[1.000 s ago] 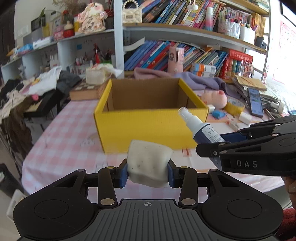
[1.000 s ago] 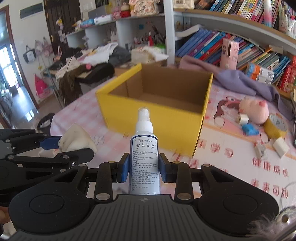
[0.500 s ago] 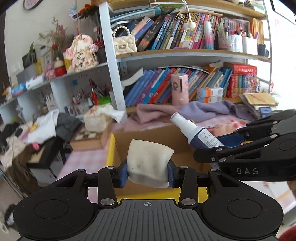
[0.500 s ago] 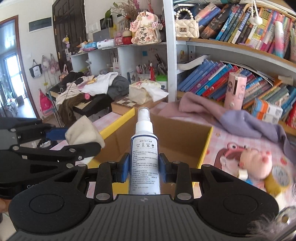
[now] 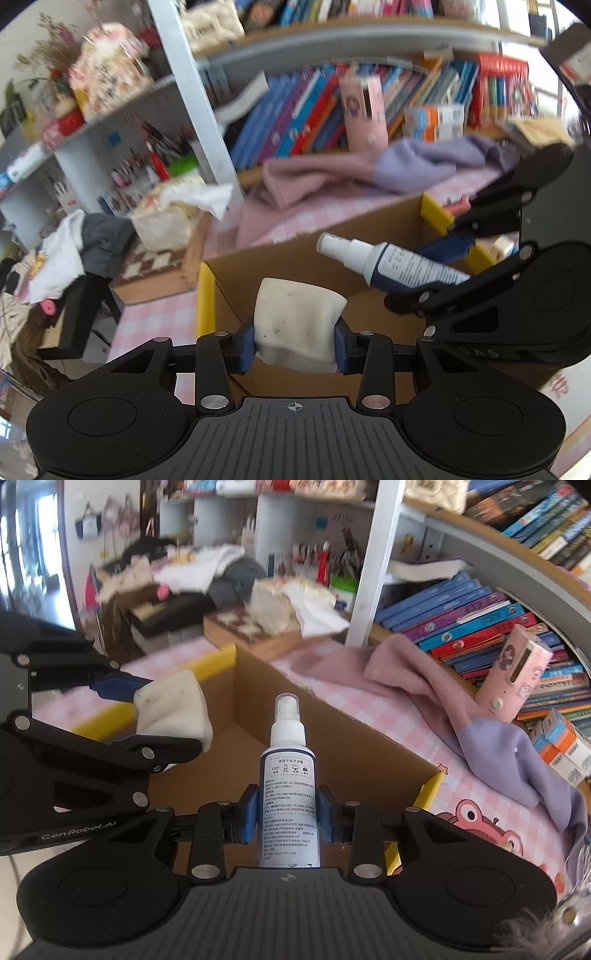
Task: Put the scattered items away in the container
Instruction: 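Open the left tool over the box while the right tool releases the spray bottle inside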
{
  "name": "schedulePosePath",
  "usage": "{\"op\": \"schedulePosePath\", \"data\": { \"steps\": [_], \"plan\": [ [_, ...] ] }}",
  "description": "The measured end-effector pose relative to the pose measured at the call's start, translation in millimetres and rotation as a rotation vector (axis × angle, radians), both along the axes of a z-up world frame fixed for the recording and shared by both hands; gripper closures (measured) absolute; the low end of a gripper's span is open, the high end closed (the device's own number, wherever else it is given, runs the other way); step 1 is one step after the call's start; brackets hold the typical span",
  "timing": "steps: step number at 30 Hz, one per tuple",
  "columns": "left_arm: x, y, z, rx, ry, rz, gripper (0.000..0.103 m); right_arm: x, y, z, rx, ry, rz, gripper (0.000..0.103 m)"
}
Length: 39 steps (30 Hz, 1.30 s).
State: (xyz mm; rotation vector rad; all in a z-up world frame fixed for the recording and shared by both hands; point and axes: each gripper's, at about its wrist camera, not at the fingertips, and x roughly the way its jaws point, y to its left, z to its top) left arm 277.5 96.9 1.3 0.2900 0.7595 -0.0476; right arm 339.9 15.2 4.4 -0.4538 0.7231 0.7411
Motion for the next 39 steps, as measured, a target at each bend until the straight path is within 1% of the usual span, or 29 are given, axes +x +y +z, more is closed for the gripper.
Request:
{"op": "schedulePosePath", "data": {
  "steps": [5,8,12,15,17,22,25,27,35,39],
  "plan": [
    [23.0,1.2,-14.6,0.036,0.052,-0.042,0.064,20.1,12.1,-19.8,-0.111,0.002,0.074,0.072],
    [39.3,1.8,-22.0,0.049,0.089,-0.089,0.063,32.2,19.1,-29.4,-0.182,0.012,0.113,0.072],
    [56.8,0.3,-35.8,0.085,0.142,-0.14,0.062,43.7,22.4,-38.0,-0.233,0.023,0.134,0.072],
    [65.1,0.8,-43.8,0.091,0.182,-0.155,0.061,51.6,23.3,-42.6,-0.244,0.04,0.138,0.072],
    [68.8,1.2,-45.0,0.092,0.193,-0.168,0.059,55.4,24.1,-45.7,-0.25,0.049,0.137,0.072],
    [74.5,4.5,-54.5,0.137,0.224,-0.192,0.058,58.9,27.7,-53.5,-0.266,0.074,0.142,0.072],
    [76.1,8.9,-55.8,0.12,0.242,-0.188,0.058,58.3,29.0,-53.0,-0.265,0.073,0.142,0.072],
    [75.6,8.6,-54.5,0.116,0.239,-0.2,0.057,58.9,29.4,-53.1,-0.264,0.08,0.135,0.072],
    [76.5,11.0,-57.6,0.155,0.252,-0.214,0.056,52.6,31.2,-53.2,-0.267,0.091,0.108,0.072],
    [78.4,12.3,-58.1,0.162,0.253,-0.217,0.055,47.5,32.1,-53.2,-0.262,0.094,0.098,0.072]
  ]
}}
